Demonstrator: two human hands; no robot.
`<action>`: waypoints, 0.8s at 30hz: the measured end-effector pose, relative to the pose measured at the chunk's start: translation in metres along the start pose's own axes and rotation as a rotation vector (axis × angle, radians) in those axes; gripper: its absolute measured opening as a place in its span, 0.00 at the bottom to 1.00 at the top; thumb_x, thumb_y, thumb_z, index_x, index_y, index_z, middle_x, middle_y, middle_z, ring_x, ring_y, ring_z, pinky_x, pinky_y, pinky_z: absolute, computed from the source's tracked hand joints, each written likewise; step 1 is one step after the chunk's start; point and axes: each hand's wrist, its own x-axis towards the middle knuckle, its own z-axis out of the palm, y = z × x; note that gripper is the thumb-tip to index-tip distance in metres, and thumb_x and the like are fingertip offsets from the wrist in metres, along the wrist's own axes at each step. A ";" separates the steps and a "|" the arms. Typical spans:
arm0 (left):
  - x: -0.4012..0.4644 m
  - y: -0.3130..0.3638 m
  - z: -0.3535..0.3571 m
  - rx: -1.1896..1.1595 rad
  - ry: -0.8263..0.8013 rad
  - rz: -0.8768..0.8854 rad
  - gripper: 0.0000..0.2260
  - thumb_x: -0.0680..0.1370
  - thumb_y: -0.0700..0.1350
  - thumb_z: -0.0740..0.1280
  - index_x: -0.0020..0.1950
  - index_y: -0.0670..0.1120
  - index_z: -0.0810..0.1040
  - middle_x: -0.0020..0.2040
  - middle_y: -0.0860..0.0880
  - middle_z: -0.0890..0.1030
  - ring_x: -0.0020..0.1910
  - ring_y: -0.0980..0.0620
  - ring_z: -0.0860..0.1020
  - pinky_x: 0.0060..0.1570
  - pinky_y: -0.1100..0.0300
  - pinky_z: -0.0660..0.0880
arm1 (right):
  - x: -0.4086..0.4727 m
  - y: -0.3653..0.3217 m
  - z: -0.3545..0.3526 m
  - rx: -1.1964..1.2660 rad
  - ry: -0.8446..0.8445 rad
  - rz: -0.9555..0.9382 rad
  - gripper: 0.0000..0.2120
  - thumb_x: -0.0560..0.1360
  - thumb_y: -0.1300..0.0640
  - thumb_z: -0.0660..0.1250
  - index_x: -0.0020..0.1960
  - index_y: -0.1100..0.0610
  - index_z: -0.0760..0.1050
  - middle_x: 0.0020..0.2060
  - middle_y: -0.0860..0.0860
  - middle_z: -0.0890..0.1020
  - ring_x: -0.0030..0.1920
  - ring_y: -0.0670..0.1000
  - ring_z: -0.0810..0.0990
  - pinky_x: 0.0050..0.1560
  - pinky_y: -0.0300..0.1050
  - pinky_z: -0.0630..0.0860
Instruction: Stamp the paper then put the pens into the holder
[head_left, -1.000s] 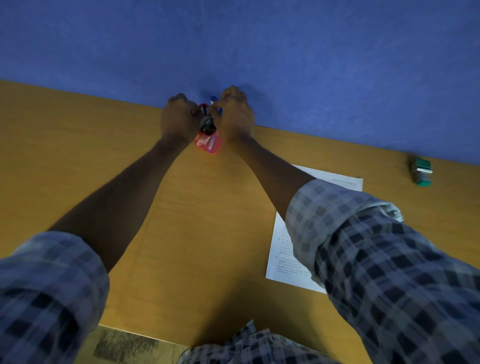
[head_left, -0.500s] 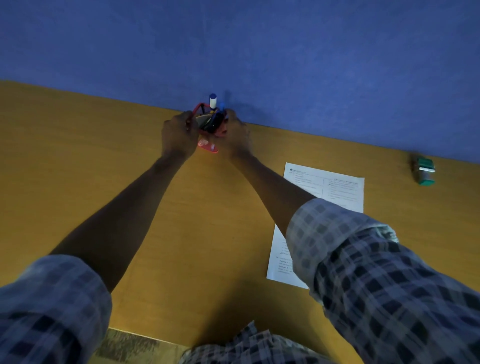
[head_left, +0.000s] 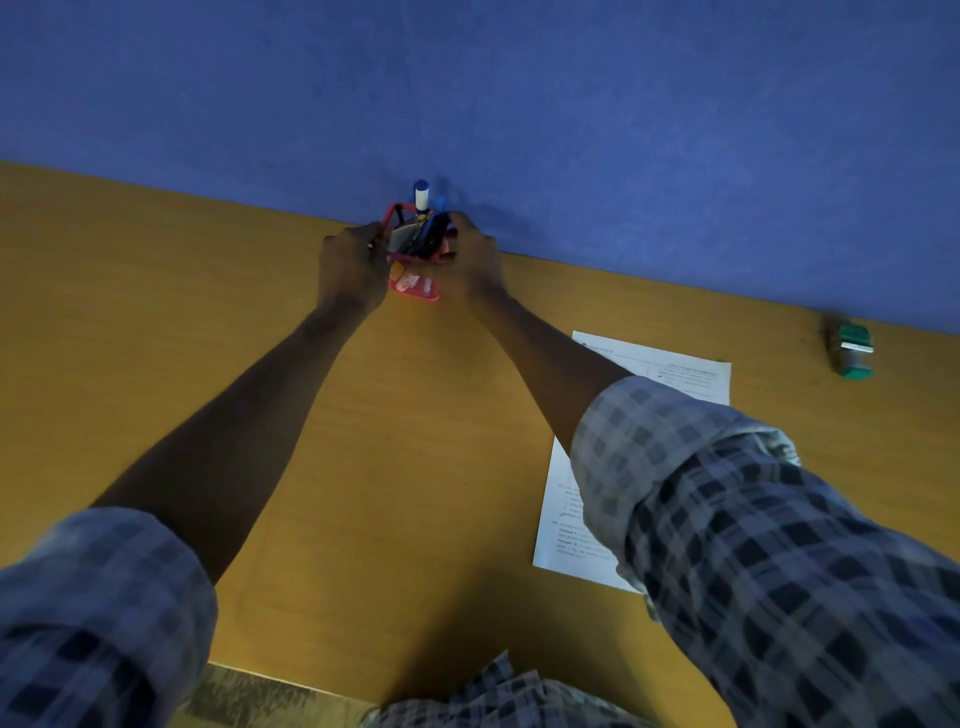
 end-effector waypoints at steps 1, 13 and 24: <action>0.000 0.000 0.000 -0.003 -0.006 0.009 0.13 0.81 0.43 0.59 0.52 0.39 0.81 0.44 0.38 0.83 0.40 0.41 0.80 0.34 0.58 0.67 | -0.001 -0.001 -0.001 -0.001 -0.006 -0.007 0.36 0.62 0.43 0.79 0.63 0.58 0.72 0.57 0.54 0.82 0.57 0.57 0.81 0.57 0.55 0.79; -0.026 0.019 -0.010 0.003 0.053 -0.072 0.29 0.78 0.47 0.65 0.76 0.41 0.61 0.72 0.40 0.68 0.69 0.41 0.69 0.62 0.51 0.69 | -0.026 0.022 -0.059 -0.164 0.005 0.023 0.30 0.70 0.53 0.74 0.69 0.58 0.69 0.63 0.58 0.76 0.61 0.57 0.77 0.62 0.57 0.75; -0.083 0.090 -0.010 -0.072 0.020 0.126 0.23 0.72 0.49 0.61 0.67 0.44 0.72 0.61 0.40 0.75 0.58 0.41 0.73 0.53 0.53 0.74 | -0.126 0.047 -0.162 -0.348 0.158 -0.085 0.19 0.75 0.52 0.68 0.65 0.54 0.73 0.60 0.50 0.80 0.55 0.50 0.80 0.56 0.46 0.76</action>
